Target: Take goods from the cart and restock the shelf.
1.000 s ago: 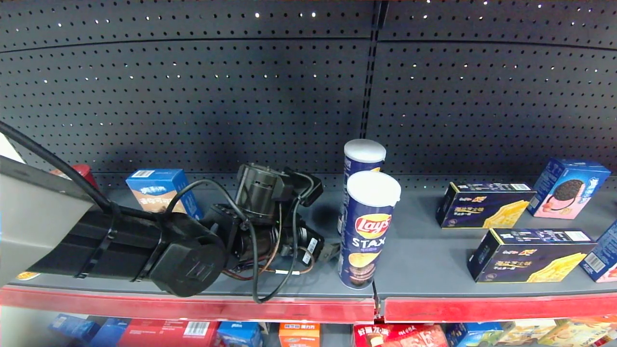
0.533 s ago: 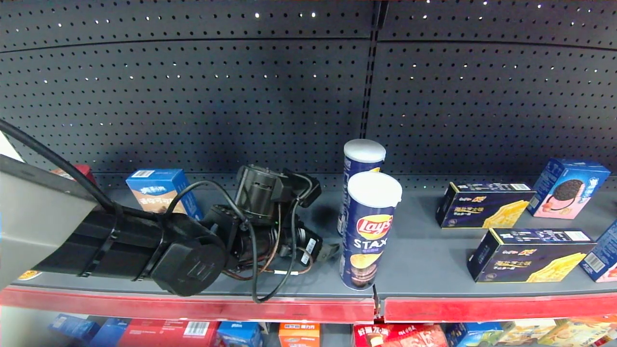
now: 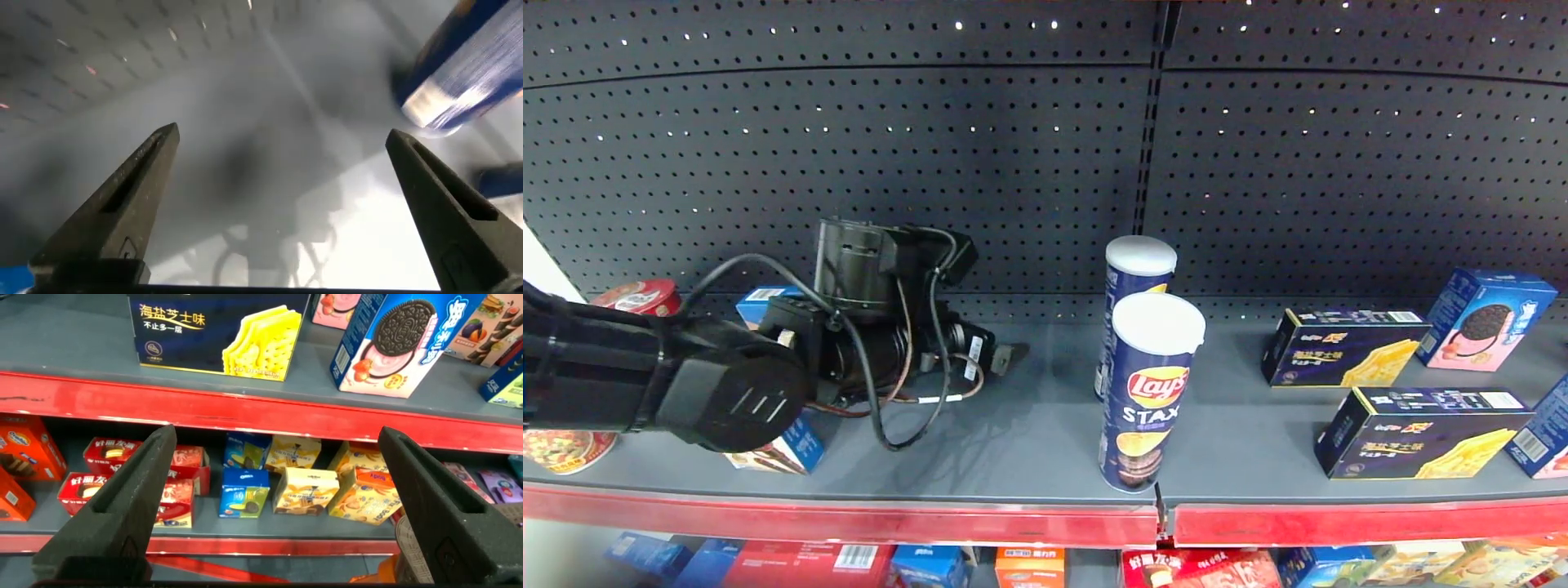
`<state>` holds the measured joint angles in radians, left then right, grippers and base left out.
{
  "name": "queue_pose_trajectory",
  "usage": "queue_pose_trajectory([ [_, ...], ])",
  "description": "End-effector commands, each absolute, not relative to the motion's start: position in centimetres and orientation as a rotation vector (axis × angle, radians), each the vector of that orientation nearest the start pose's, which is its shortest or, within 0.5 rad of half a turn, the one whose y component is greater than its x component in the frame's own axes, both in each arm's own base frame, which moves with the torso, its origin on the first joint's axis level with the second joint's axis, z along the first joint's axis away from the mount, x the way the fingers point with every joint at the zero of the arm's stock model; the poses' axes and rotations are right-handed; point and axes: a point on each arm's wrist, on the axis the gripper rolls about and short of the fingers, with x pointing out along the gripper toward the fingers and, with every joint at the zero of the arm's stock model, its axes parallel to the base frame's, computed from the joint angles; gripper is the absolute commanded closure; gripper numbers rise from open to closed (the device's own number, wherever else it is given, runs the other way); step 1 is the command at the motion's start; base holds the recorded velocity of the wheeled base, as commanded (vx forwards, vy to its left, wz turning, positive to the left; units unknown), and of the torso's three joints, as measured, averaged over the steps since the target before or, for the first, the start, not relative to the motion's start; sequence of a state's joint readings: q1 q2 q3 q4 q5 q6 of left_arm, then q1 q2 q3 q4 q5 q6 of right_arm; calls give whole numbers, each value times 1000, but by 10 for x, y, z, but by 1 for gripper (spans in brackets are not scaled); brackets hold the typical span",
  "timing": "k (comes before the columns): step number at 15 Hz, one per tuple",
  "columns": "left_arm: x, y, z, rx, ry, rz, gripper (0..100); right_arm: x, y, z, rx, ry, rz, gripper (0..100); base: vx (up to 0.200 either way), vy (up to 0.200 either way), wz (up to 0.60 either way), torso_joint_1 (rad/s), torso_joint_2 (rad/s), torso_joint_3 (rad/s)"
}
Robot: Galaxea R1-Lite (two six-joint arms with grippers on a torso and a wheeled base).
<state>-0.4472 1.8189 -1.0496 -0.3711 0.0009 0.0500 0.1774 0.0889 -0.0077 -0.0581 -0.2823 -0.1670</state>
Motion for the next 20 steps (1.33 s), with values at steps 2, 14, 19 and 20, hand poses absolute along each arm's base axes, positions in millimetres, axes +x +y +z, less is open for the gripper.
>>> queue_pose_trajectory([
  [2,275,-132,237,60,234,-426,0,-15,-9,85,-173,34,-103,0,0,0,0,0,0,0],
  [14,63,-7,214,-10,-39,-94,0,-15,-9,85,-173,33,-102,0,0,0,0,0,0,0],
  [19,18,-1,148,-11,-53,-43,0,-15,-9,85,-168,32,-102,0,0,0,0,0,0,0],
  [20,10,-1,140,-11,-81,-49,0,-15,-9,85,-159,33,-104,0,0,0,0,0,0,0],
])
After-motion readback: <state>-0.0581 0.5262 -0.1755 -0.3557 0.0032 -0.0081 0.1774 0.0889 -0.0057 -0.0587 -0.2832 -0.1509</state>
